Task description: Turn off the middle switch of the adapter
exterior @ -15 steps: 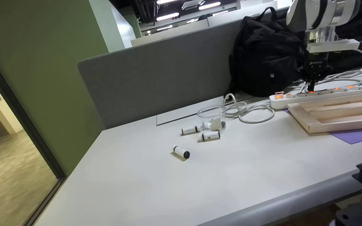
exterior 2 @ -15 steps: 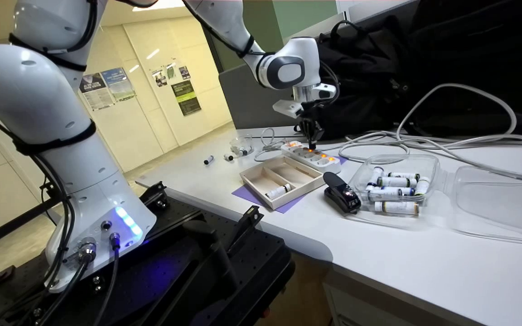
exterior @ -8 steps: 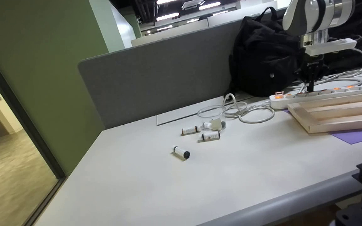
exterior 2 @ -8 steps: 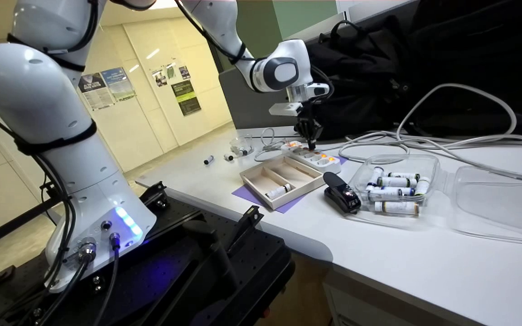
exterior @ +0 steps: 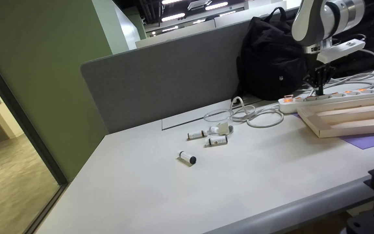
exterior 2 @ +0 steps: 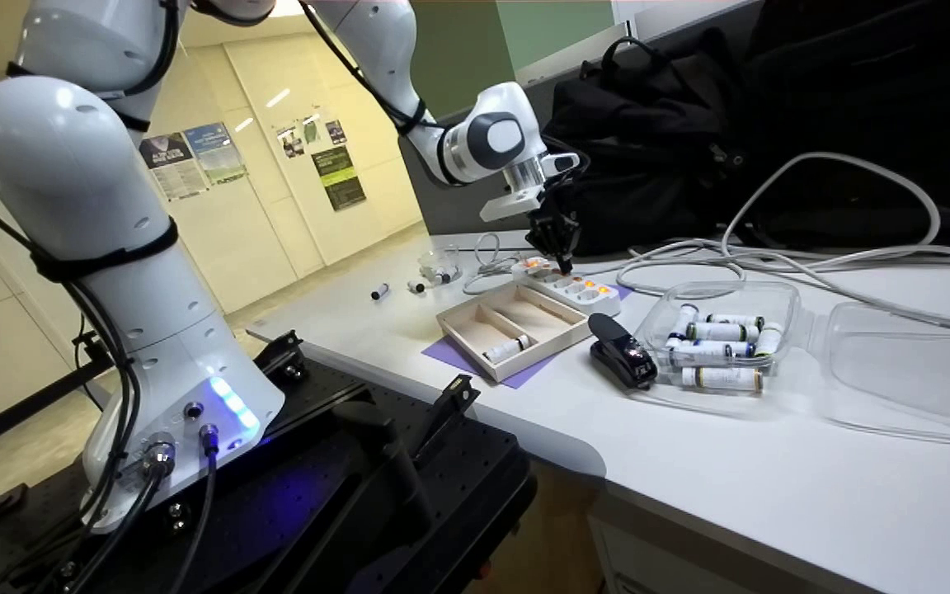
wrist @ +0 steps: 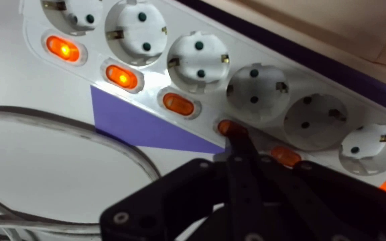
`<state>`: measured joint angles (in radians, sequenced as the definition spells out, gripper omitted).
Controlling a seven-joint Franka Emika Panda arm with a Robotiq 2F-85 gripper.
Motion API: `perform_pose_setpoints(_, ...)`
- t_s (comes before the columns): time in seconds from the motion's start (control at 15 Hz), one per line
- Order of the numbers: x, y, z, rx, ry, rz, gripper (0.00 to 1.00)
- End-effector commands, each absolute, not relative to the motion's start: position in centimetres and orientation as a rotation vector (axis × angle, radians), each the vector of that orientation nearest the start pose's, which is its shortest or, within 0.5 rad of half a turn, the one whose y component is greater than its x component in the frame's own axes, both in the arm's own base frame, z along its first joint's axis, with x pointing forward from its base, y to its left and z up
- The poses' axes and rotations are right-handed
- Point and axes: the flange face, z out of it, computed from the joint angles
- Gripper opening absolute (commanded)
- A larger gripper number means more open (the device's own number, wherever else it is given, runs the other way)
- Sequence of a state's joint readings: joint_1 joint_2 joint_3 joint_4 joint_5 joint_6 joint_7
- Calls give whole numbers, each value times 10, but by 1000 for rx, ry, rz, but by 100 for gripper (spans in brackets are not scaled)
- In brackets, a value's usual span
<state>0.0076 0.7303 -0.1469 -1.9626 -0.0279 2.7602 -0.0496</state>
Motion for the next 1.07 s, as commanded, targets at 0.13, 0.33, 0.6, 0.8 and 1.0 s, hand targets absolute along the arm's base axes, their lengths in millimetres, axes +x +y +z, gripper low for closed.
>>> perform_pose_setpoints(0.13, 595, -65, 94, -3356, -190, -196, 0)
perform_pose_setpoints(0.33, 609, -52, 124, -3357, -287, -296, 0)
perform_pose_setpoints(0.6, 628, -36, 195, -3280, -239, -392, 27)
perform_pose_setpoints(0.8, 628, -35, 254, -3209, -144, -236, 46)
perform_pose_setpoints(1.0, 618, -59, 293, -3174, 6, -15, 66)
